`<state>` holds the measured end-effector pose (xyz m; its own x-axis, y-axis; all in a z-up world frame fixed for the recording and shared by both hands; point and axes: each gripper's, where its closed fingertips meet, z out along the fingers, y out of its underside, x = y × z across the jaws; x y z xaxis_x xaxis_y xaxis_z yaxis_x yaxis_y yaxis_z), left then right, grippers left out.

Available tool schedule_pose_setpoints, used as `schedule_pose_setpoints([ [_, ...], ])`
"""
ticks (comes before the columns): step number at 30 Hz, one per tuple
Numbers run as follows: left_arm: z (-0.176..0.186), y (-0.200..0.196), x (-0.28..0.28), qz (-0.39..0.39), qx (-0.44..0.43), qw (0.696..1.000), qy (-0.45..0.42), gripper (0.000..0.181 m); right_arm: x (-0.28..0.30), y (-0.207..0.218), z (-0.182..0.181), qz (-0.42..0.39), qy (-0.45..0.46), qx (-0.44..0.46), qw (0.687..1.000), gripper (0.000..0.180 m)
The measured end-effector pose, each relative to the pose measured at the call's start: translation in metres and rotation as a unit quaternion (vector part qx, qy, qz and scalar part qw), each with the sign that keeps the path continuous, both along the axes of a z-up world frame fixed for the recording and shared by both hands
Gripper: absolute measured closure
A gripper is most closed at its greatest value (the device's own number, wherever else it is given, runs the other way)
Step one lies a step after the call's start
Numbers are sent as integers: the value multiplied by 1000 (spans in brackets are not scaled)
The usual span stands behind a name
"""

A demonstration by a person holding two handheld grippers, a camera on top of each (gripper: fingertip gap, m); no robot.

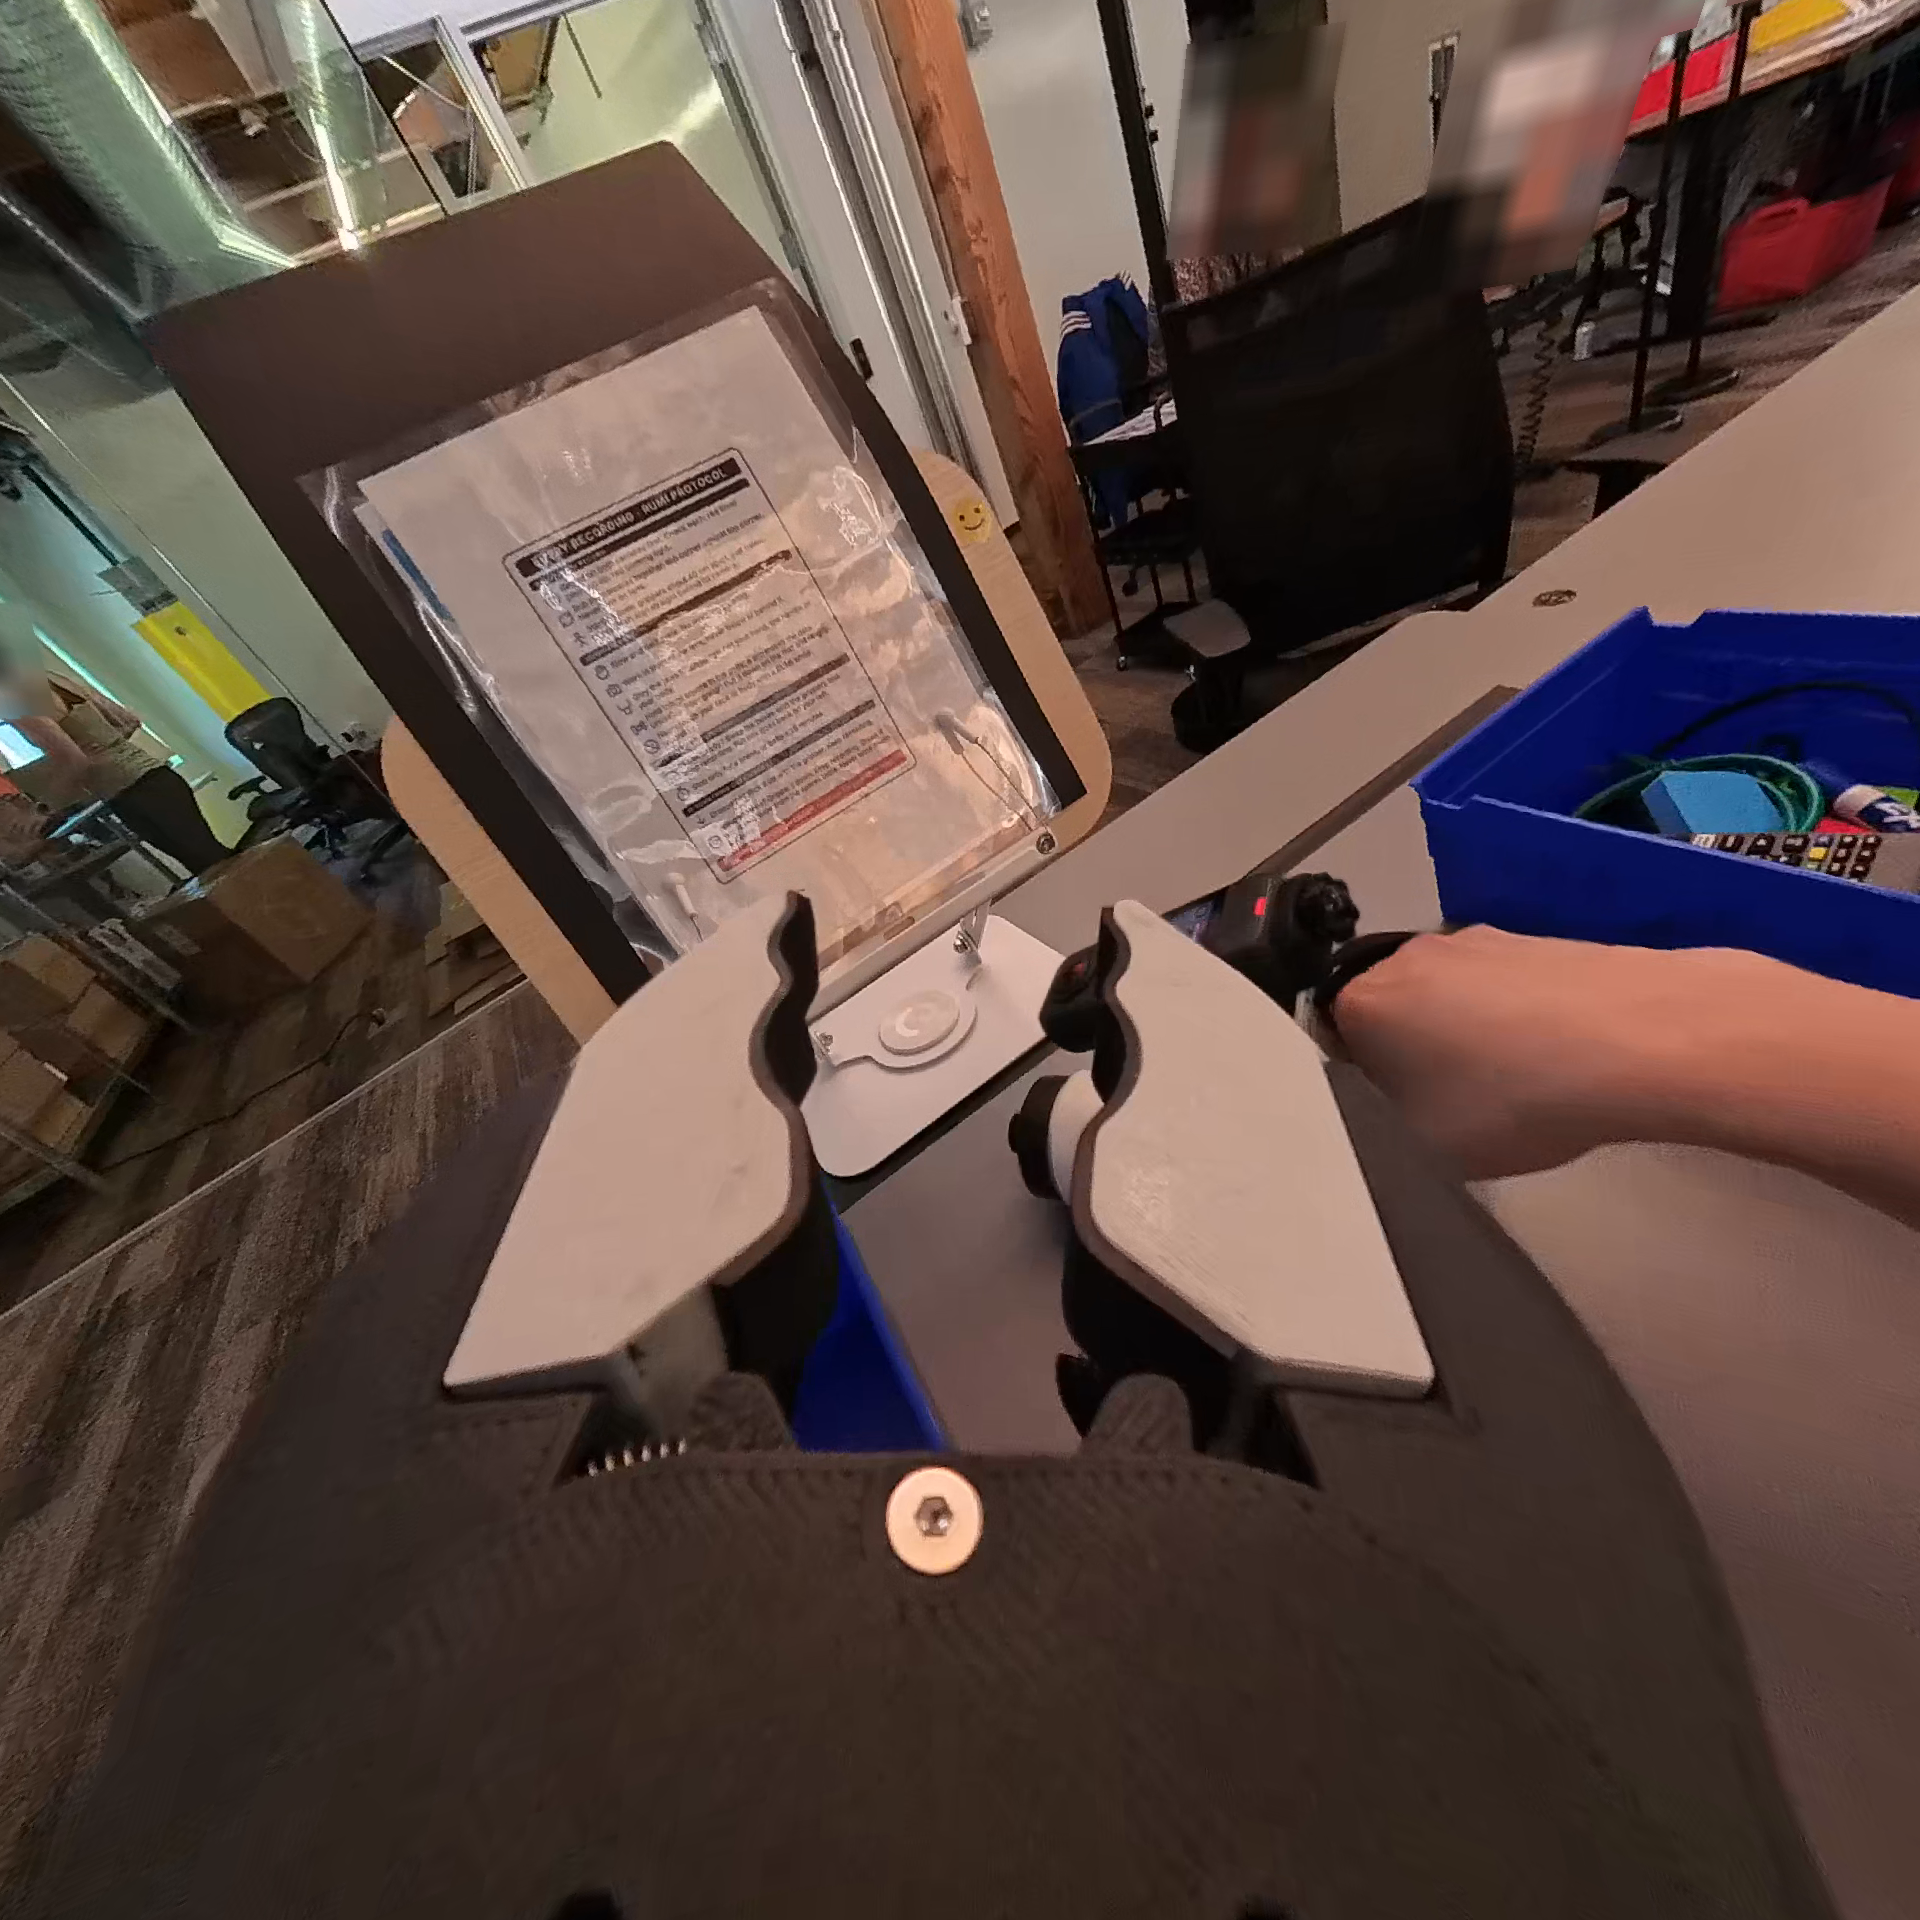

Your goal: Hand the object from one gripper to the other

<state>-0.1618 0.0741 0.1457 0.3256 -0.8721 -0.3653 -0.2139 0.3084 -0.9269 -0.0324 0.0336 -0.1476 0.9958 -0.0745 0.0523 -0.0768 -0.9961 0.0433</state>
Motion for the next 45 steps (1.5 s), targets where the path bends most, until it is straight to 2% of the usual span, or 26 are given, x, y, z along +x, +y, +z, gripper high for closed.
schedule_pose_setpoints([
  [5,0,10,-6,25,-12,1000,3,129,2,3,17,39,79,89,992,93],
  [8,2,15,-8,10,-53,998,-17,130,-12,-5,37,42,197,158,967,94],
  [12,-4,17,-4,-33,-131,990,-36,130,-36,-17,70,36,375,241,895,93],
  [15,-5,18,3,-63,-183,979,-64,126,-55,-24,109,52,505,305,806,94],
  [17,-7,19,11,-84,-217,968,-88,112,-62,-29,137,85,551,366,745,93],
  [18,-8,18,16,-101,-236,961,-102,103,-64,-31,149,95,565,380,726,93],
  [20,-7,9,27,-156,-283,936,-138,88,-64,-28,169,109,544,431,711,94],
  [23,3,-17,38,-281,-367,866,-191,69,-76,-38,209,152,555,496,650,94],
  [25,6,-35,41,-351,-400,823,-199,65,-84,-48,230,170,572,515,616,94],
  [27,4,-57,43,-406,-400,802,-180,63,-88,-51,236,177,565,520,615,94],
  [30,-11,-83,51,-430,-362,817,-131,62,-95,-54,237,193,557,521,617,94],
  [33,-23,-100,58,-445,-350,818,-103,61,-101,-54,227,206,539,506,641,94],
  [35,-29,-108,61,-462,-352,808,-96,62,-108,-57,220,228,526,490,657,94],
  [37,-32,-116,61,-494,-352,789,-100,62,-118,-65,216,250,539,460,660,93],
  [39,-29,-124,53,-539,-341,761,-121,80,-128,-72,217,256,571,431,650,93],
  [40,-25,-124,51,-545,-341,753,-140,81,-129,-70,220,252,575,439,643,93],
  [43,-12,-116,43,-547,-319,752,-181,82,-122,-64,236,224,589,480,610,92],
  [45,1,-102,38,-523,-328,760,-202,82,-103,-53,248,217,527,570,592,79],
])
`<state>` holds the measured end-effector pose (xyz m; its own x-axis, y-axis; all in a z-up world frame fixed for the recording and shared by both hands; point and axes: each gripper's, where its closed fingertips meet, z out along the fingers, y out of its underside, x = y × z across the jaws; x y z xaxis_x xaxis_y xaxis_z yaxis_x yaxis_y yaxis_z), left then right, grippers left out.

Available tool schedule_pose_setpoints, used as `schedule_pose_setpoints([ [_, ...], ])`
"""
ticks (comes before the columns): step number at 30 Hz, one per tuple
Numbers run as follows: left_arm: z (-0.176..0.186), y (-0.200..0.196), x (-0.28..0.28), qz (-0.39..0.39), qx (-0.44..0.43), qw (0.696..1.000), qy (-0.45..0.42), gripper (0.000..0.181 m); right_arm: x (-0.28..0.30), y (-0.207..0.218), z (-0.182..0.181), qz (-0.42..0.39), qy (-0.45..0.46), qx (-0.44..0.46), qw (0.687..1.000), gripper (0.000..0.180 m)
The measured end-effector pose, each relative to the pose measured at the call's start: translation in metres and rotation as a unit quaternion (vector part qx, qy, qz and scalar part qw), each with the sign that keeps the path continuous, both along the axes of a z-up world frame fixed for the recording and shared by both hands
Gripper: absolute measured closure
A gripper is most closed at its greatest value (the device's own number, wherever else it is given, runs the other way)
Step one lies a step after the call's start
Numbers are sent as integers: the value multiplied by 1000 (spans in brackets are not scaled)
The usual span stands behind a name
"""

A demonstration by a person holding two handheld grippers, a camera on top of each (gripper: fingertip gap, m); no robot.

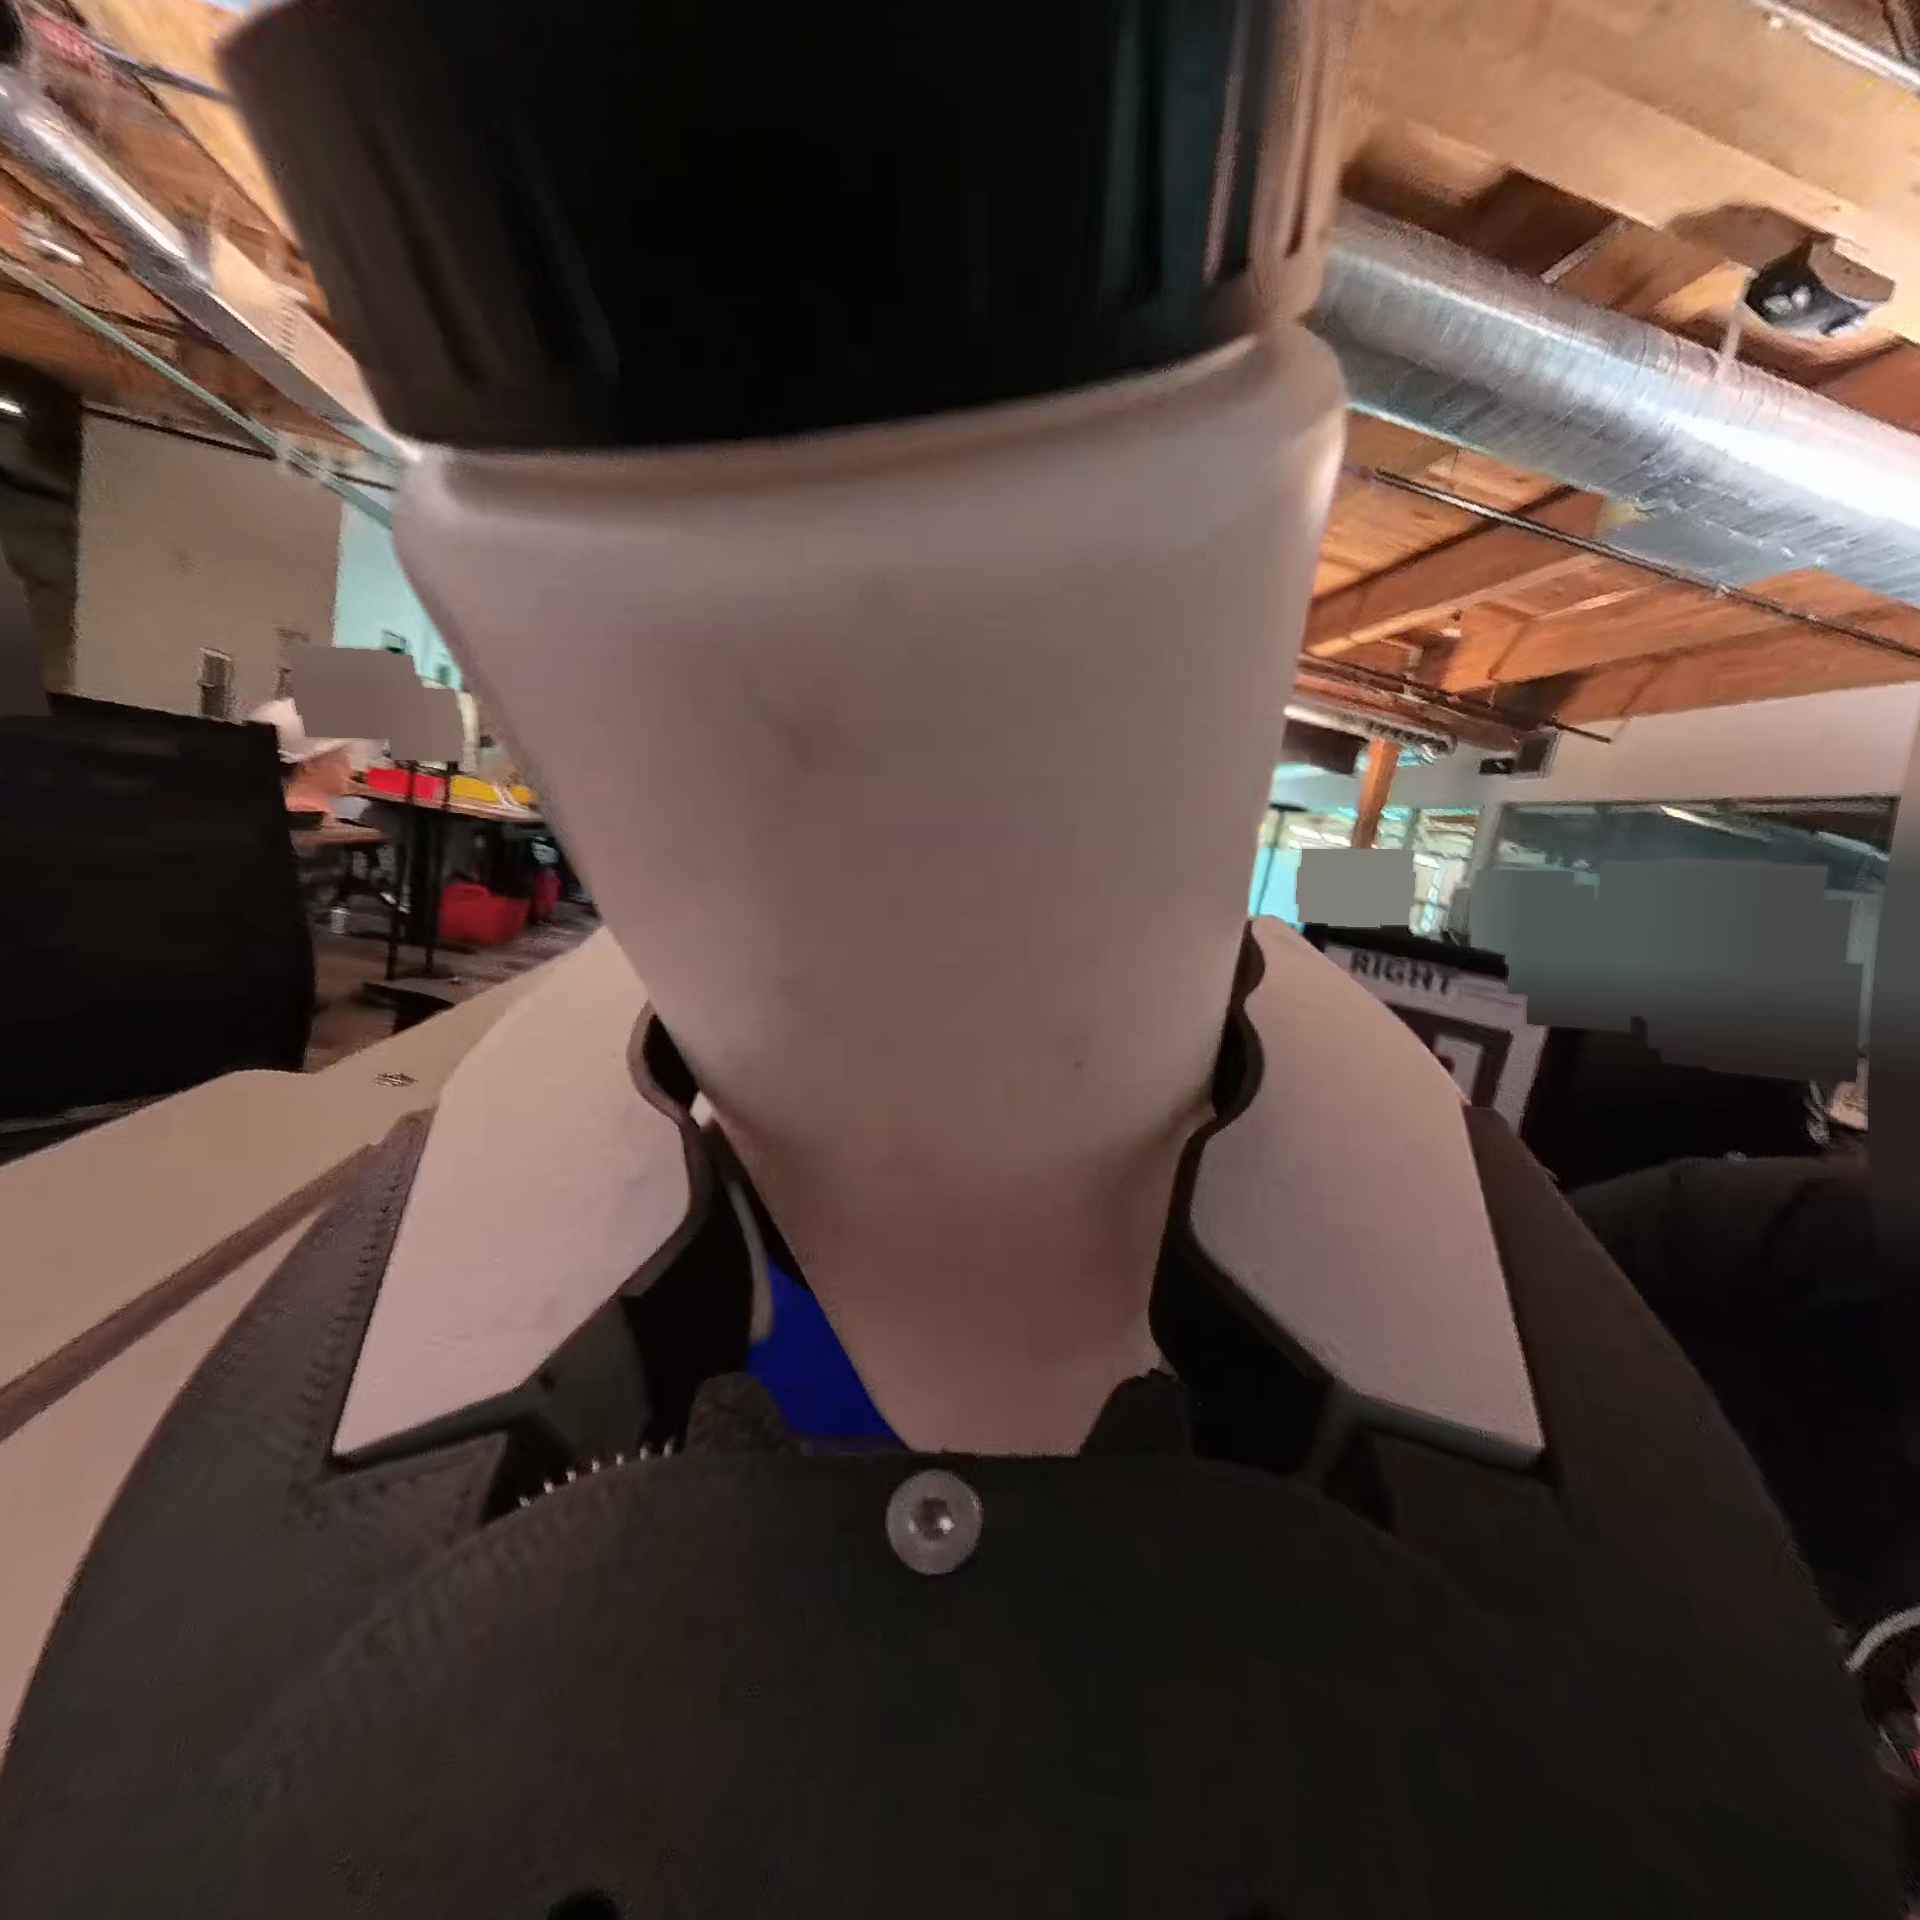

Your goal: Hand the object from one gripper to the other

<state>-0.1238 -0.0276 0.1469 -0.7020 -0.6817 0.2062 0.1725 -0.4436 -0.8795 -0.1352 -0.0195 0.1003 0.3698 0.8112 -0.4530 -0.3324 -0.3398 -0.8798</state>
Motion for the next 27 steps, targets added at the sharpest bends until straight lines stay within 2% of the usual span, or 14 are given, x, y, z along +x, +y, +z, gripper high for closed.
schedule_pose_setpoints([
  [2,16,20,-9,35,-29,999,-9,83,25,4,19,-121,-33,136,983,76],
  [3,25,30,-15,54,-44,998,-13,83,35,1,27,-180,-64,213,958,78],
  [5,39,50,-28,80,-88,993,-16,83,47,-10,42,-294,-118,333,888,80],
  [7,50,63,-40,68,-142,987,-11,82,45,-23,53,-372,-164,424,809,82],
  [9,53,64,-46,26,-182,983,12,83,23,-25,48,-371,-249,467,763,85],
  [12,53,58,-45,-1,-197,980,33,82,-9,-18,36,-352,-354,475,724,81],
  [13,51,56,-43,4,-199,979,41,82,-14,-18,36,-366,-384,486,694,80],
  [16,52,56,-39,8,-243,969,36,82,-27,-18,39,-415,-478,530,565,76],
  [17,52,55,-39,1,-257,966,36,83,-32,-16,36,-421,-504,535,531,77],
  [19,51,52,-36,-4,-270,962,39,83,-39,-13,34,-433,-527,534,501,80],
  [23,46,47,-31,3,-258,965,50,83,-41,-19,45,-478,-510,538,471,86],
  [27,41,40,-24,3,-247,967,61,82,-40,-20,50,-488,-509,524,478,85],
])
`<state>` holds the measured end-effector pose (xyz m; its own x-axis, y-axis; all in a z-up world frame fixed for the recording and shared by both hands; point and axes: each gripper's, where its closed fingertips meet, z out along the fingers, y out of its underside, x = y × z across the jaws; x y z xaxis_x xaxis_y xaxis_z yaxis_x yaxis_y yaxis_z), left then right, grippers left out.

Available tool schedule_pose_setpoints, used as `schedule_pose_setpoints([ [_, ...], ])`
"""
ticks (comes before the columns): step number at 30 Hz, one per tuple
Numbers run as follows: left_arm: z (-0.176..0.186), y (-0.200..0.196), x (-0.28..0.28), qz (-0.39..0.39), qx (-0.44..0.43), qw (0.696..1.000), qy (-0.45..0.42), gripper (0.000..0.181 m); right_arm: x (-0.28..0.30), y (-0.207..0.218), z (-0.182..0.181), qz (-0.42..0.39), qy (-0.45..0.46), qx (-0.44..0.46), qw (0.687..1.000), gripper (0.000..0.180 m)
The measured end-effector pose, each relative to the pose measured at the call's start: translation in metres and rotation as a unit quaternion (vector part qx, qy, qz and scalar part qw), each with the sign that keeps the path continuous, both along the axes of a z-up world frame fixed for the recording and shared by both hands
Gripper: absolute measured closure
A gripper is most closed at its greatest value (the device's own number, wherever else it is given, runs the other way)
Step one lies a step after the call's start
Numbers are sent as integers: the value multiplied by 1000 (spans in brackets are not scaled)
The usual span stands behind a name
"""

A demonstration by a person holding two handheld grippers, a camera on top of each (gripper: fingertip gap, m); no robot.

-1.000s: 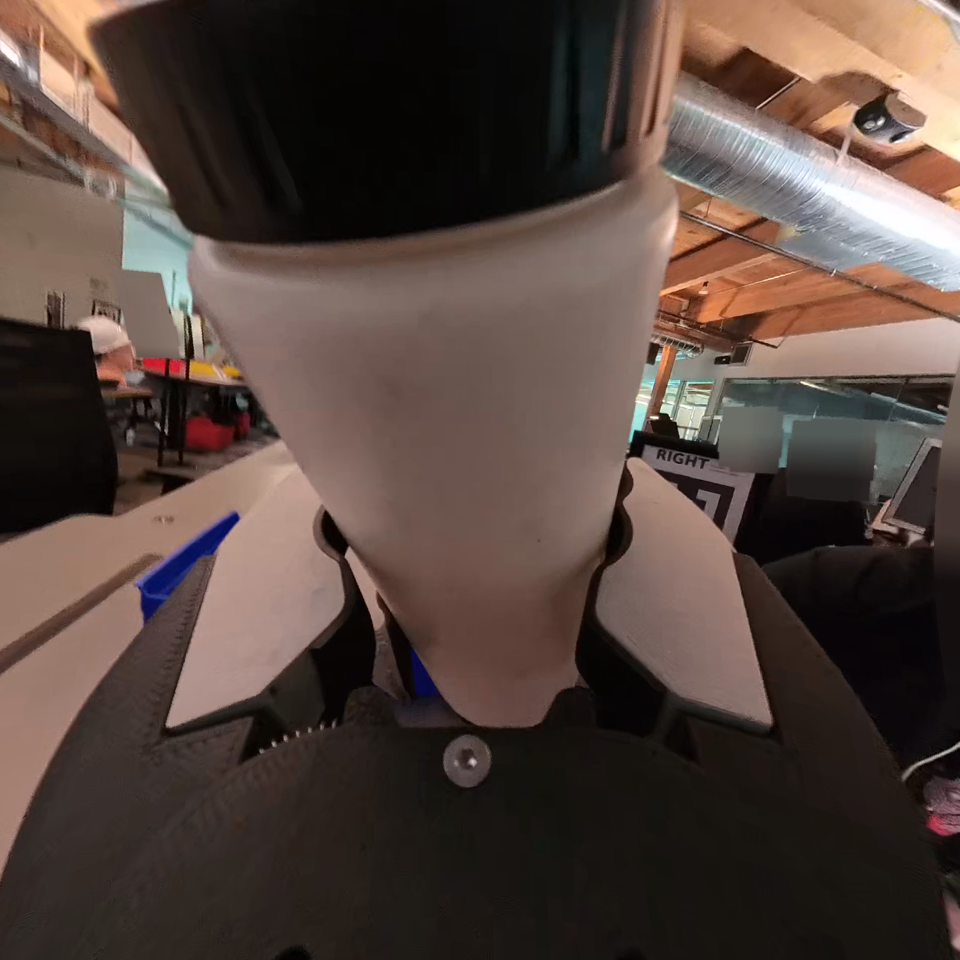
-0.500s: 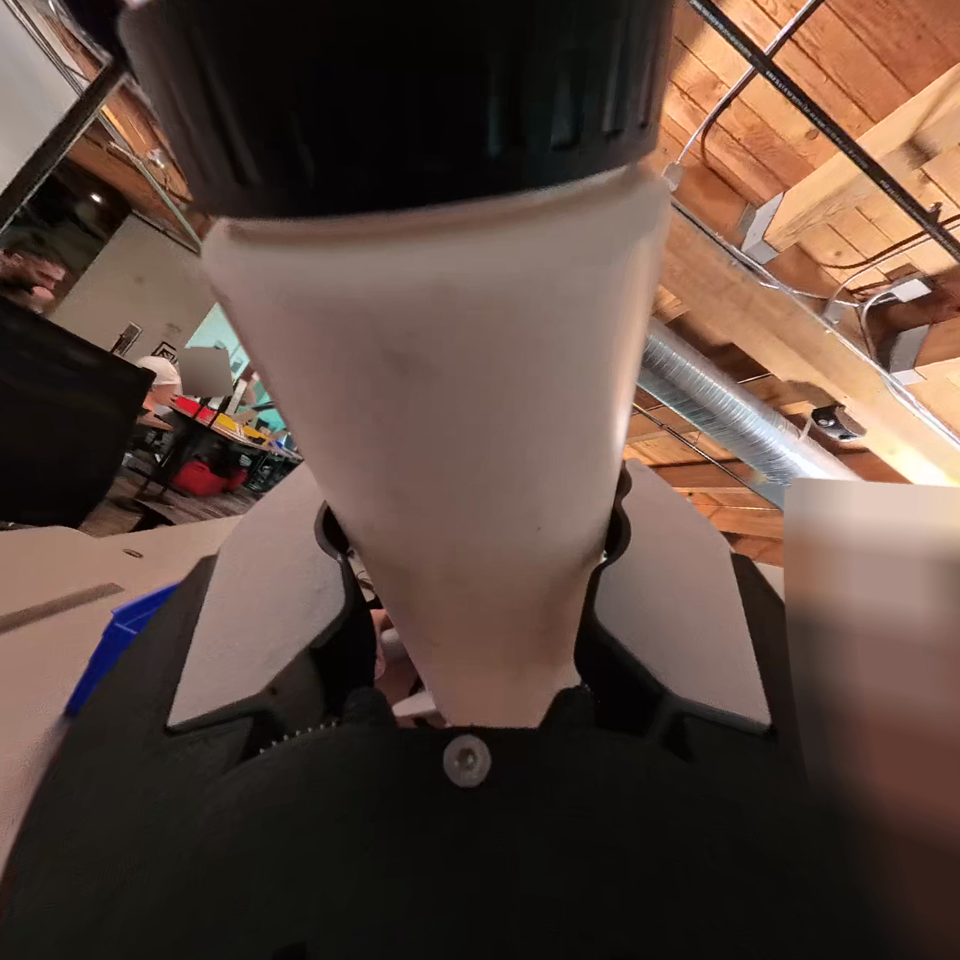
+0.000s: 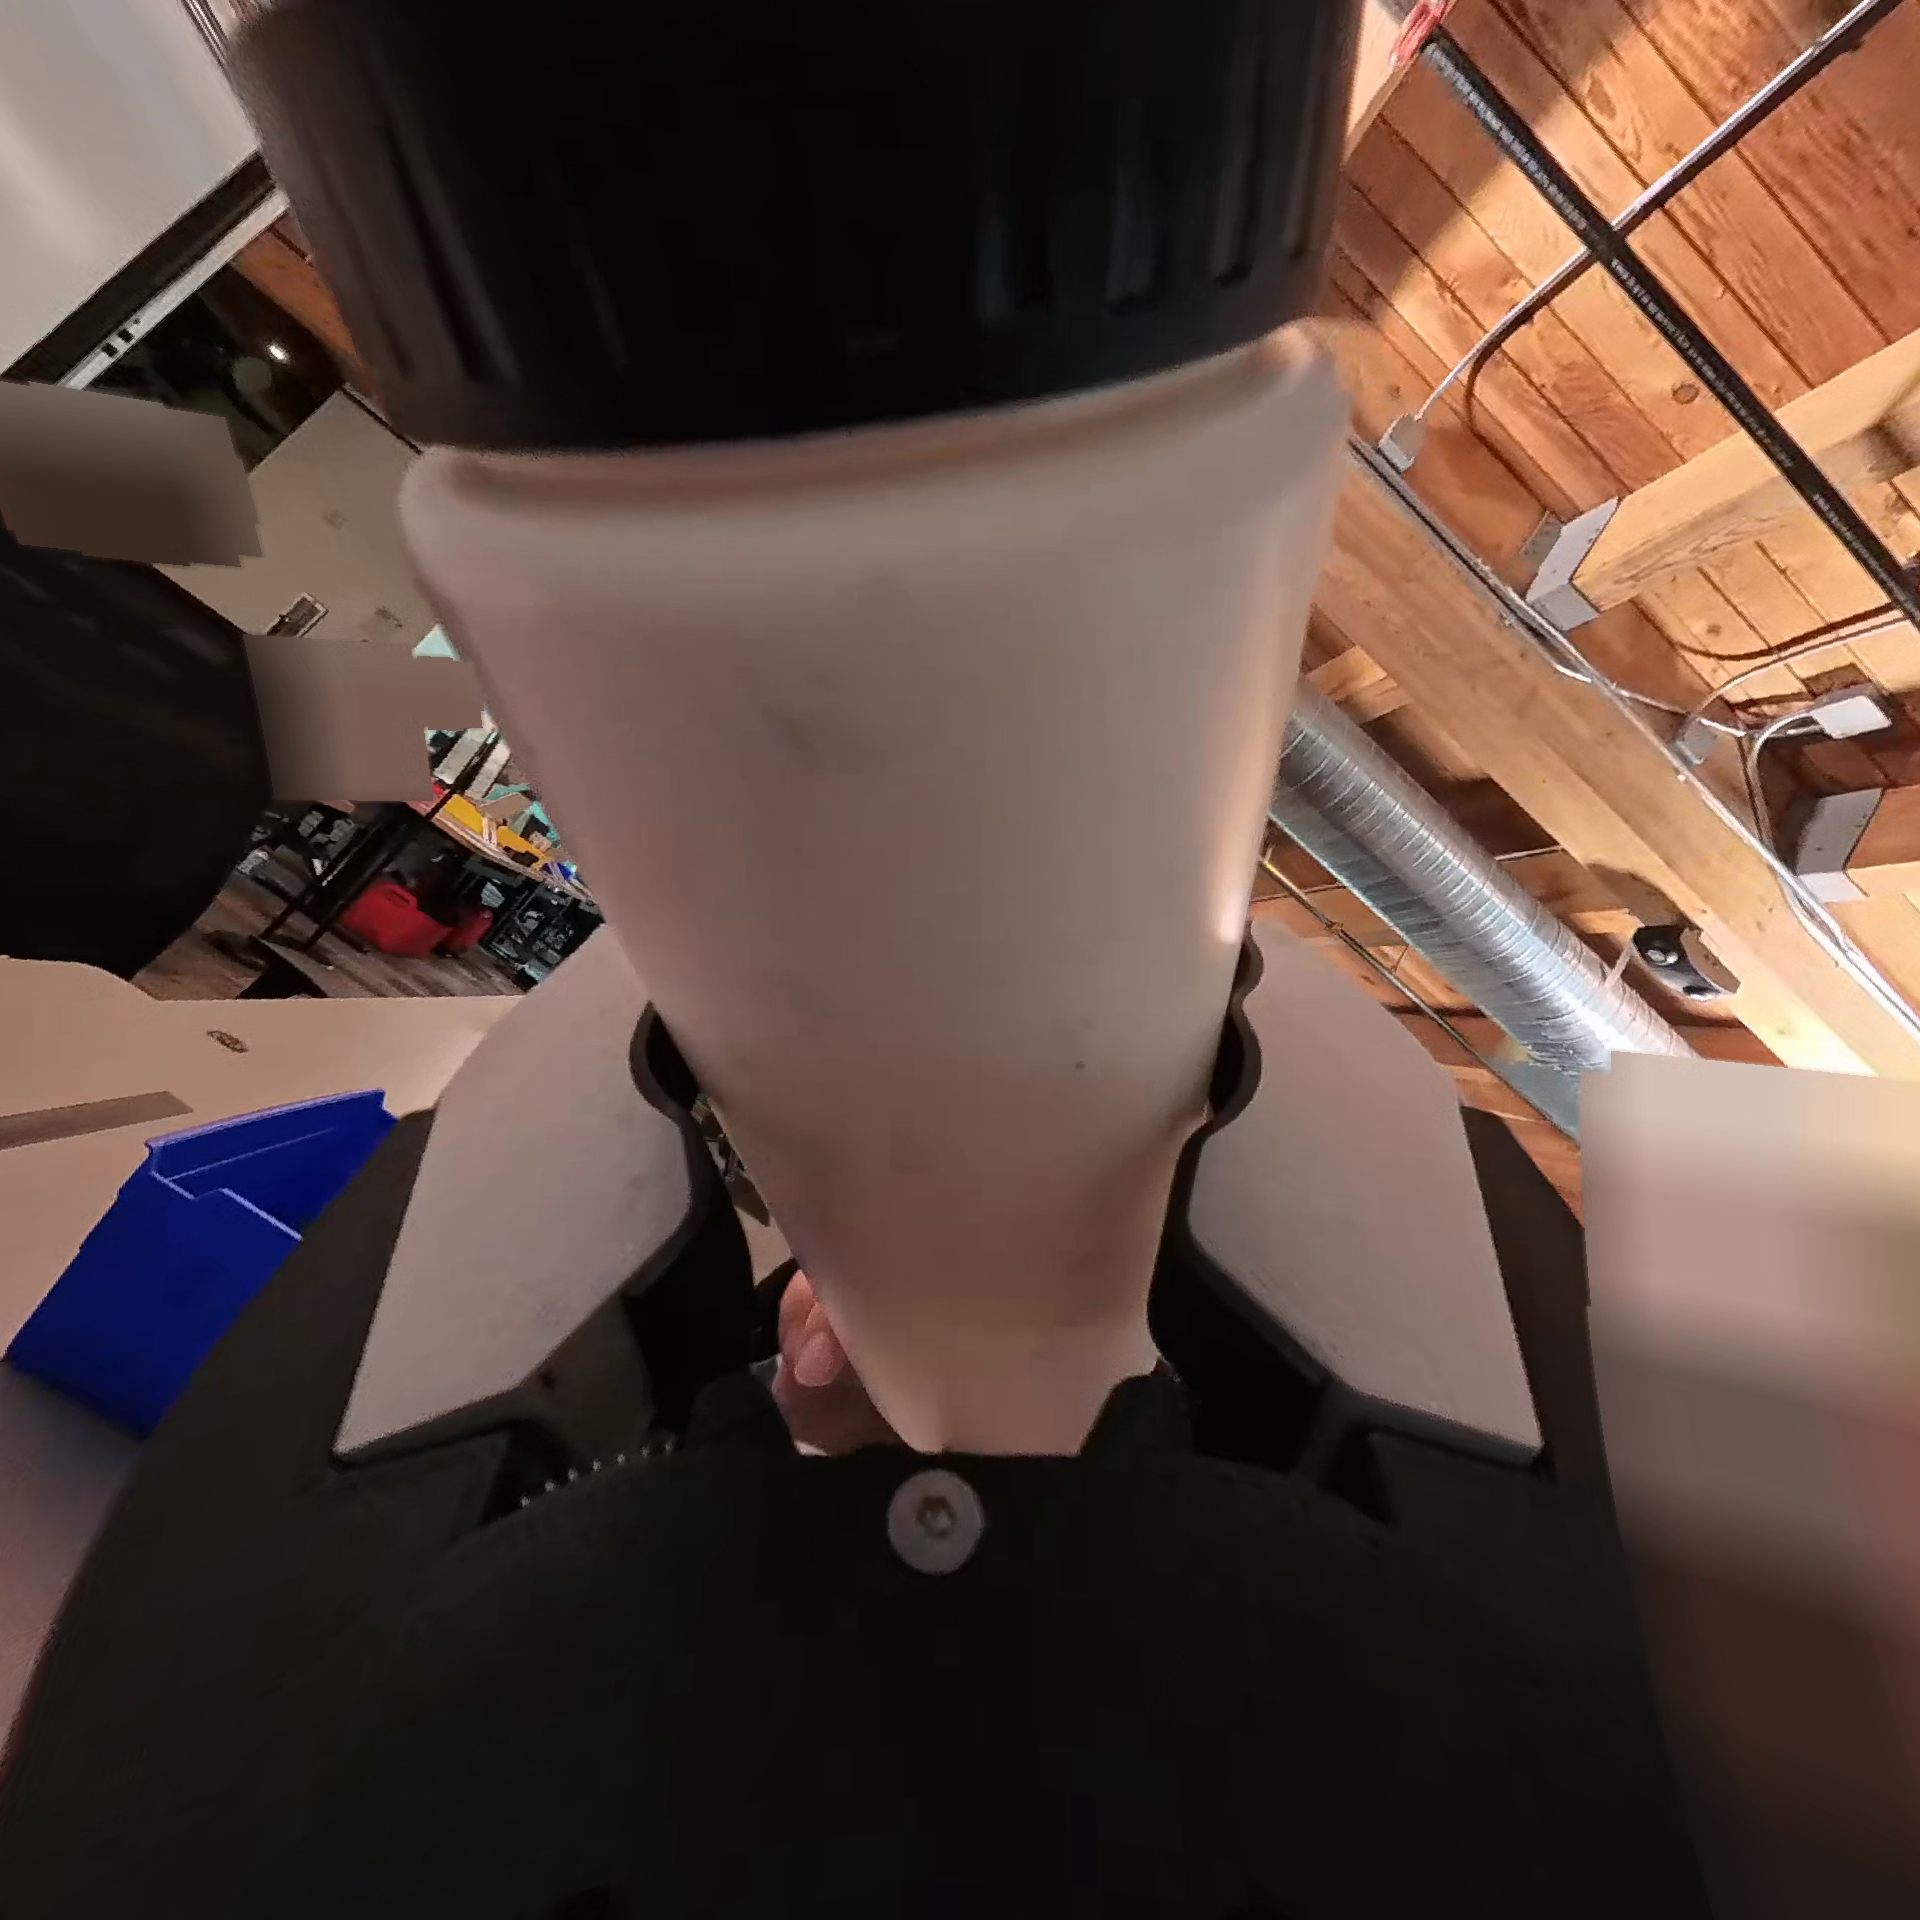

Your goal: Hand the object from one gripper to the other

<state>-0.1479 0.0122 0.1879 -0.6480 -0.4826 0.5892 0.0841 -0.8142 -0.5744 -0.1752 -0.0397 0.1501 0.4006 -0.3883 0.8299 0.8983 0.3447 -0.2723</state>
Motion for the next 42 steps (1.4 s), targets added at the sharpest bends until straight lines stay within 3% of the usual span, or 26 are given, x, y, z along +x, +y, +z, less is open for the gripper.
schedule_pose_setpoints([
  [7,-3,-5,6,17,22,1000,3,82,9,6,-4,-40,12,-42,998,94],
  [14,13,-23,-7,-8,54,997,-55,82,2,-10,9,-64,-47,0,997,94],
  [17,19,-21,-13,-6,56,996,-70,68,4,-15,15,-82,-65,11,994,94],
  [22,27,16,-28,72,73,991,-83,62,6,-29,28,-96,-95,39,990,95],
  [25,23,48,-35,114,64,988,-82,67,7,-33,32,-104,-110,31,988,95],
  [28,0,47,-14,49,24,997,-47,65,13,-21,16,-136,-136,-43,980,96],
  [30,-22,18,14,-61,-38,997,-19,58,15,-12,0,-149,-159,-97,971,96],
  [32,-40,-18,37,-197,-111,974,-8,52,18,-5,-14,-152,-162,-143,964,97],
  [34,-52,-44,50,-278,-149,949,-11,49,17,2,-32,-152,-190,-182,953,100],
  [38,-72,-68,65,-298,-138,944,13,56,16,2,-51,-166,-216,-234,933,177],
  [40,-68,-72,58,-339,-164,926,-4,61,12,-5,-61,-154,-236,-267,922,179],
  [42,-67,-86,53,-341,-118,933,-12,73,22,-8,-69,-181,-192,-331,906,179],
])
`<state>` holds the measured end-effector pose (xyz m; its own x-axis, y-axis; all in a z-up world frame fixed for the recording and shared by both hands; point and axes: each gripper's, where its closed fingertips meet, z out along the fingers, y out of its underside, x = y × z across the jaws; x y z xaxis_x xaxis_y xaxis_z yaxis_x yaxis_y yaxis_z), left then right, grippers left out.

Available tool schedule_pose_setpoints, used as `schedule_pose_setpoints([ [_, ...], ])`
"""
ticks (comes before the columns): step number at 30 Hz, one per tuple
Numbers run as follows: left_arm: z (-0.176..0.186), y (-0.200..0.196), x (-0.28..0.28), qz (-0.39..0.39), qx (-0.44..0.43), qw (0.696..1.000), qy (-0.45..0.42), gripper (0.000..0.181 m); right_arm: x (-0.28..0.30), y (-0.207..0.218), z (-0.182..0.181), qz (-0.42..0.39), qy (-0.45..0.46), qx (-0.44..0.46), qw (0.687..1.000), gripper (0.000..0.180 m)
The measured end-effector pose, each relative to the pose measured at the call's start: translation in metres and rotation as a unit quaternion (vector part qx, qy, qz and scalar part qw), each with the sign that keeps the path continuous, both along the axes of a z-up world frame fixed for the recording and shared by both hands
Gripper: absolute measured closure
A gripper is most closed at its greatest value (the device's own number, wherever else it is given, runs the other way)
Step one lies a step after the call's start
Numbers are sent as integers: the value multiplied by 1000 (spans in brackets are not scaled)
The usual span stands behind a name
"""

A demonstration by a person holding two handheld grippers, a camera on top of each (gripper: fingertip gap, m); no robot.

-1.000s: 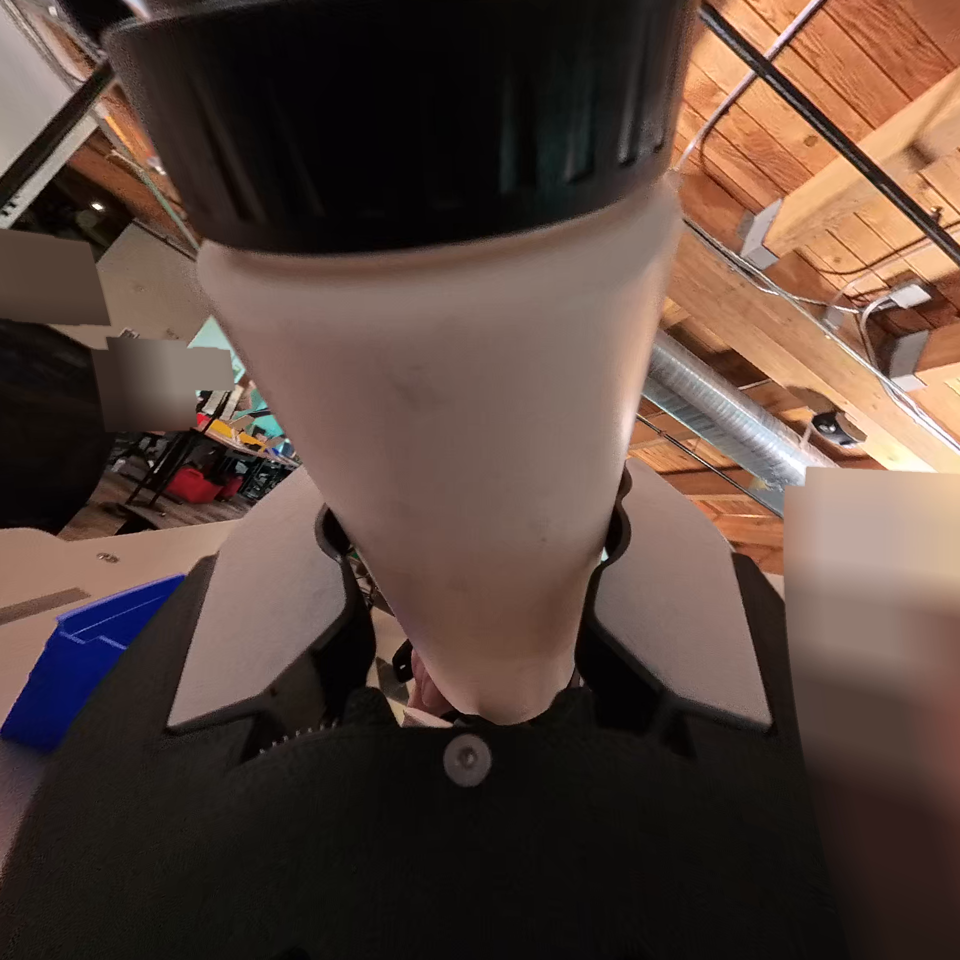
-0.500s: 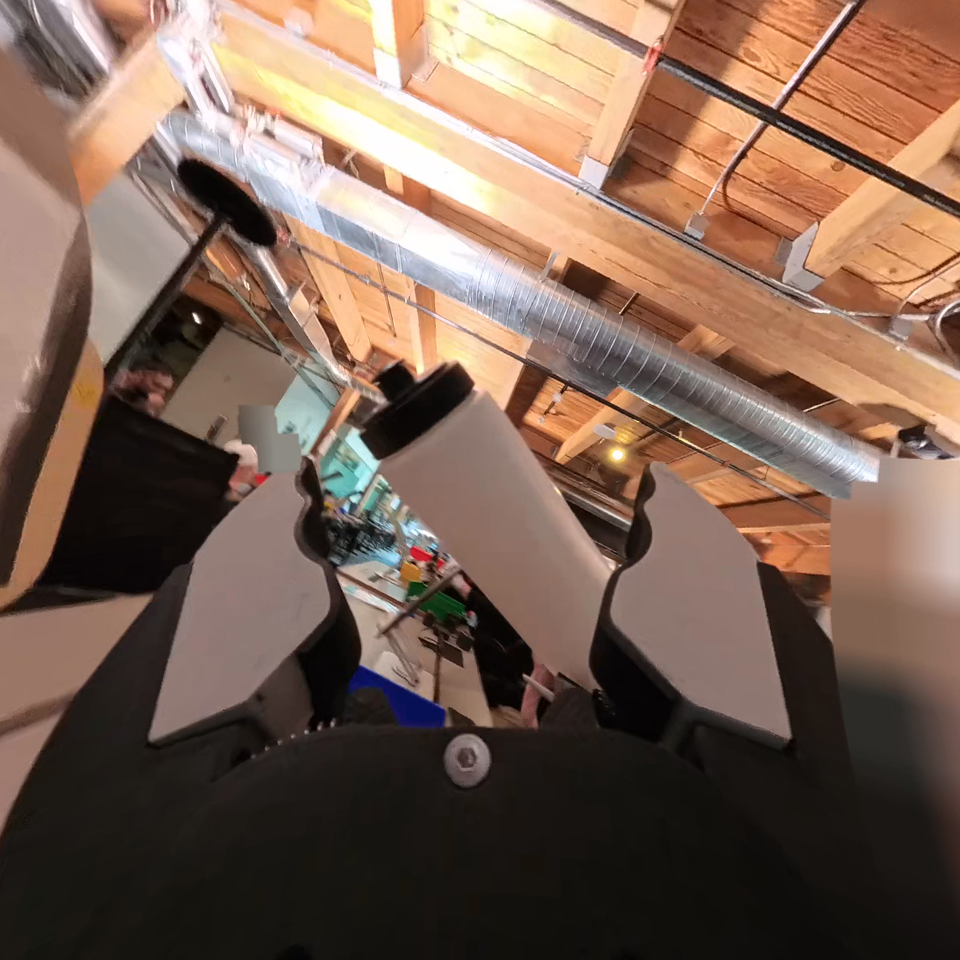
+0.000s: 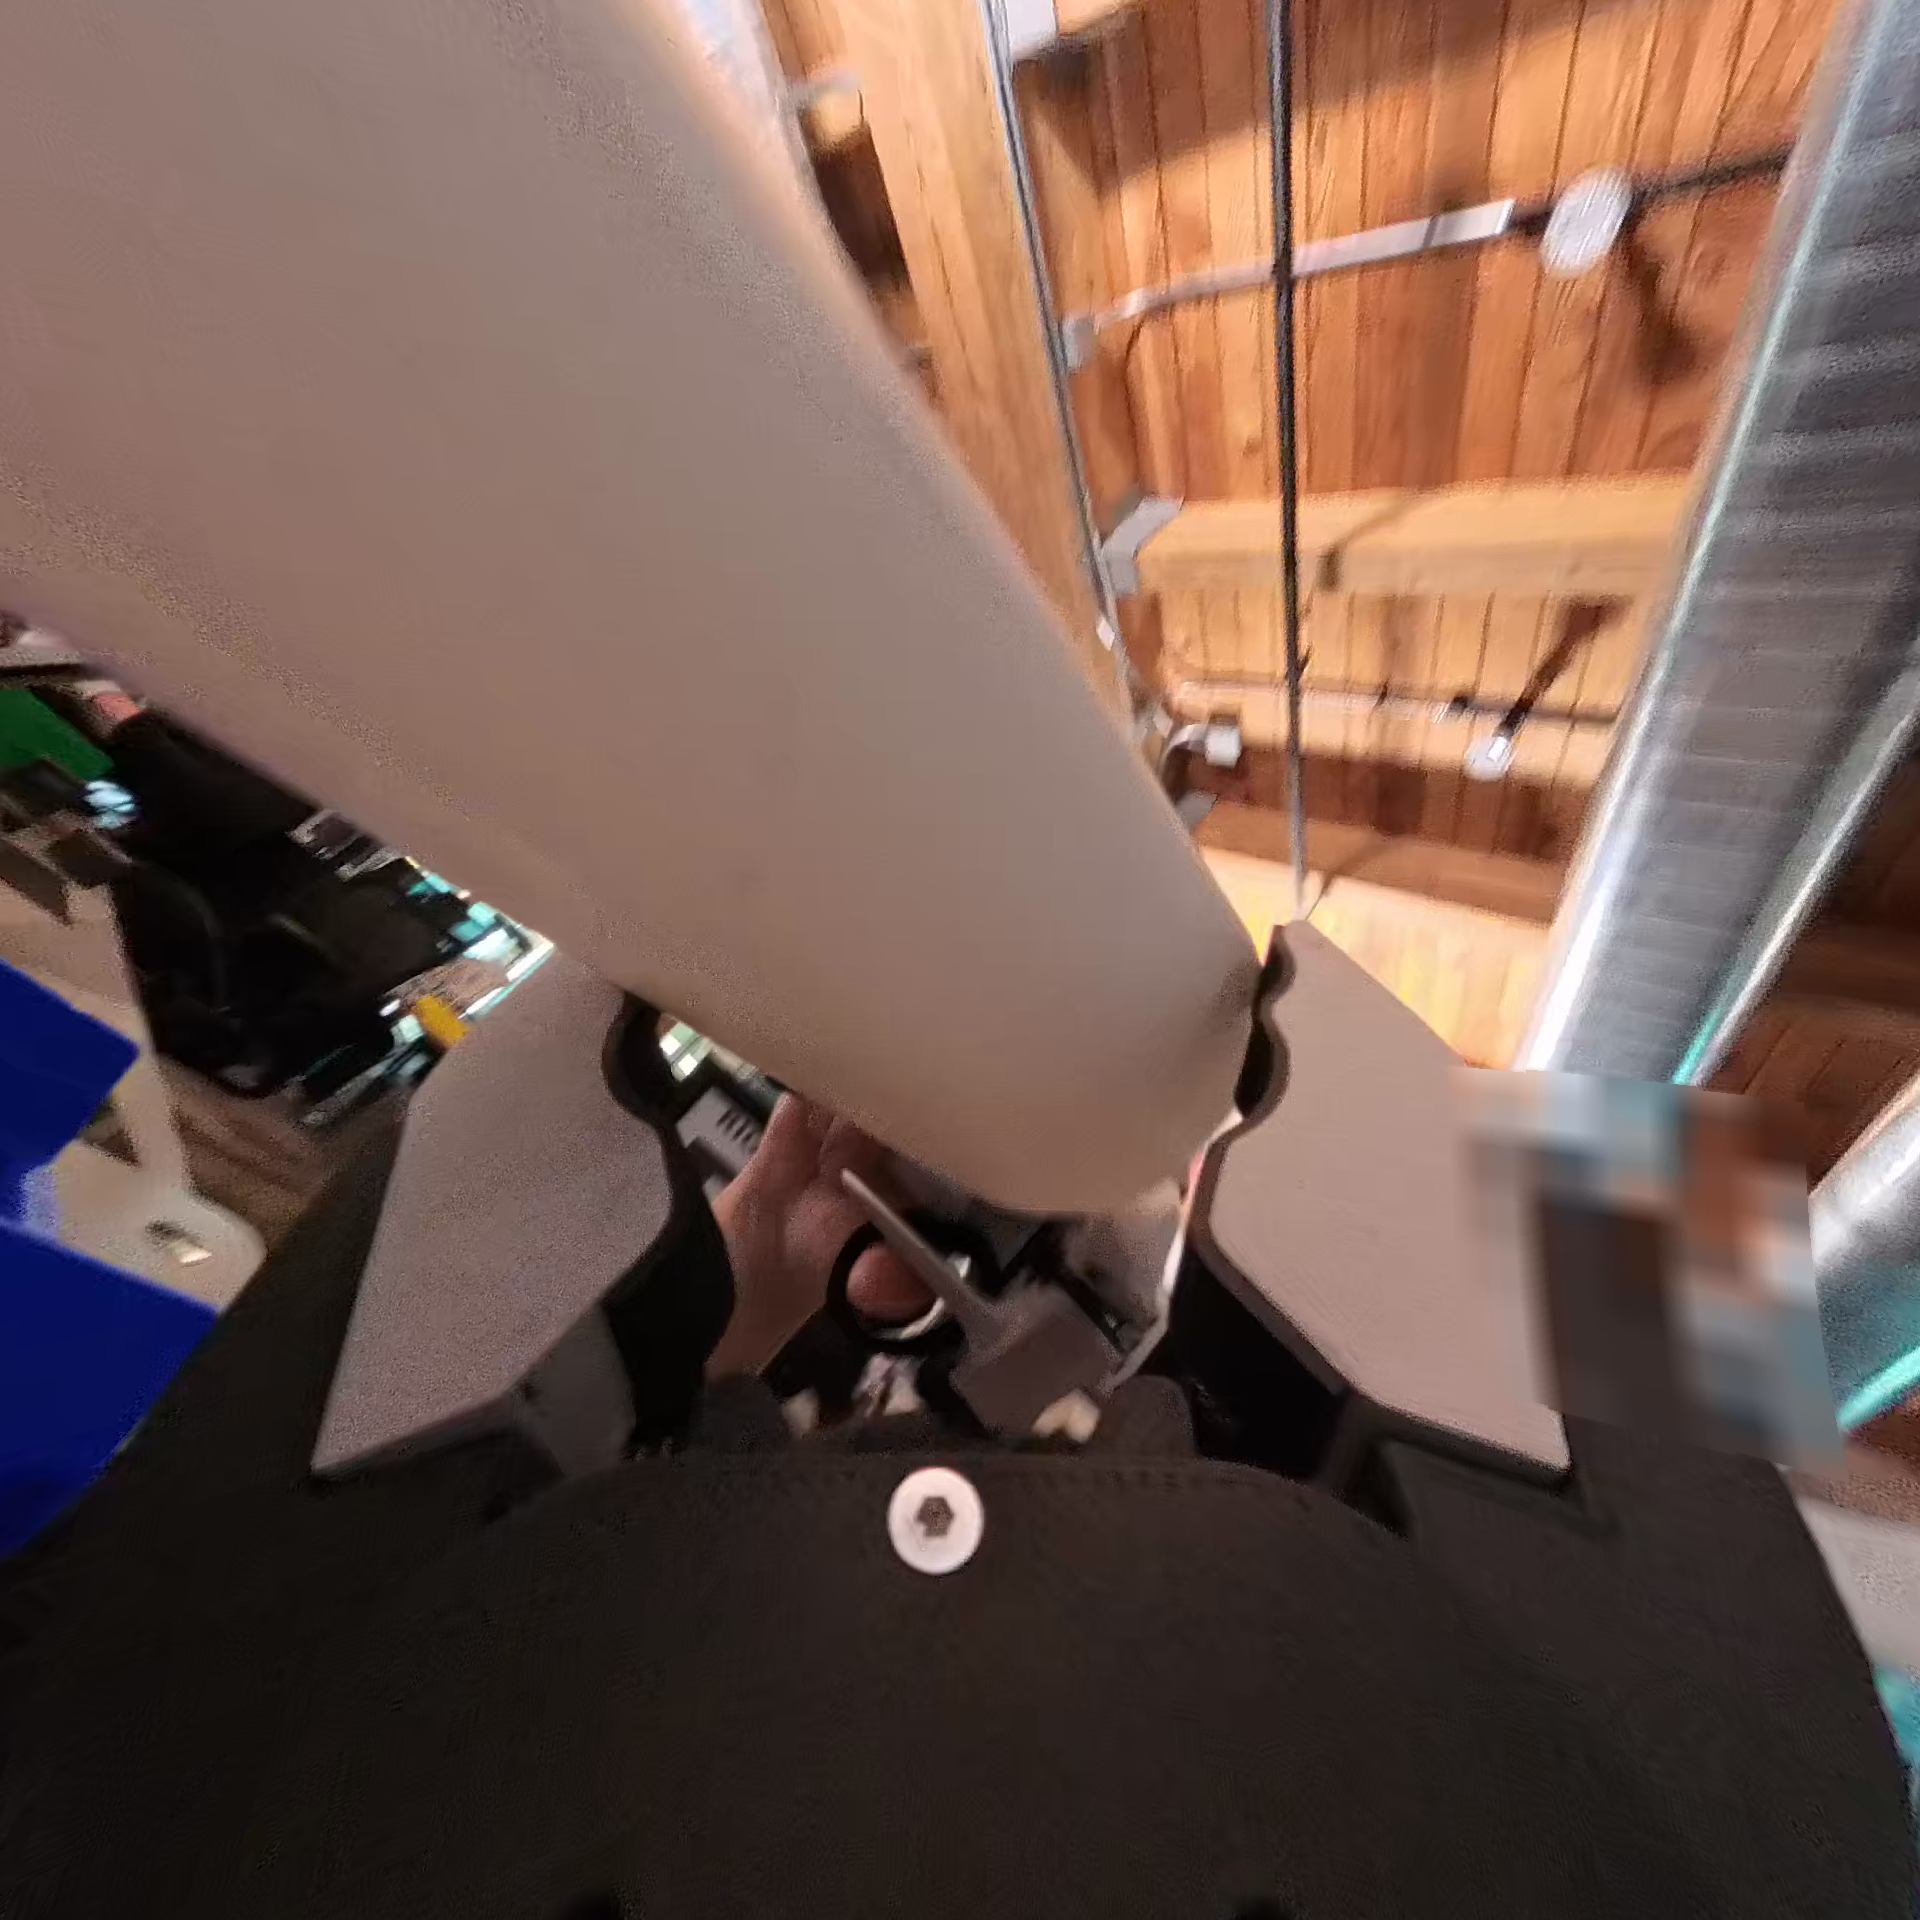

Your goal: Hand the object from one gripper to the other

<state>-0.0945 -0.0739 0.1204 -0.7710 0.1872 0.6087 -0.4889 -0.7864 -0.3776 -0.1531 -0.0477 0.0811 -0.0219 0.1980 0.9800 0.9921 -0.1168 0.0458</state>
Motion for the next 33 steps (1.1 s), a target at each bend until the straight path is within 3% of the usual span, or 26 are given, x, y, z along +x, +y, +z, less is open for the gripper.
schedule_pose_setpoints([
  [3,10,-6,-9,11,-14,999,-44,100,6,-5,-11,-15,10,-41,999,179],
  [6,9,-6,-10,36,-4,998,-59,100,12,-20,-45,-43,35,-164,985,179],
  [10,-2,2,-2,93,45,994,-47,102,7,-32,-39,-13,71,-169,983,178],
  [13,-1,10,-1,111,68,991,-43,102,10,-38,-3,15,110,-93,989,178],
  [15,-1,12,-2,127,103,986,-40,102,19,-40,35,36,158,2,987,166],
  [18,3,7,-7,136,136,980,-49,102,24,-44,87,113,253,145,950,105],
  [24,8,-15,-13,124,187,972,-63,102,33,-23,65,95,221,128,962,87],
  [33,11,-29,-20,119,215,966,-83,102,34,-10,58,35,201,128,971,89],
])
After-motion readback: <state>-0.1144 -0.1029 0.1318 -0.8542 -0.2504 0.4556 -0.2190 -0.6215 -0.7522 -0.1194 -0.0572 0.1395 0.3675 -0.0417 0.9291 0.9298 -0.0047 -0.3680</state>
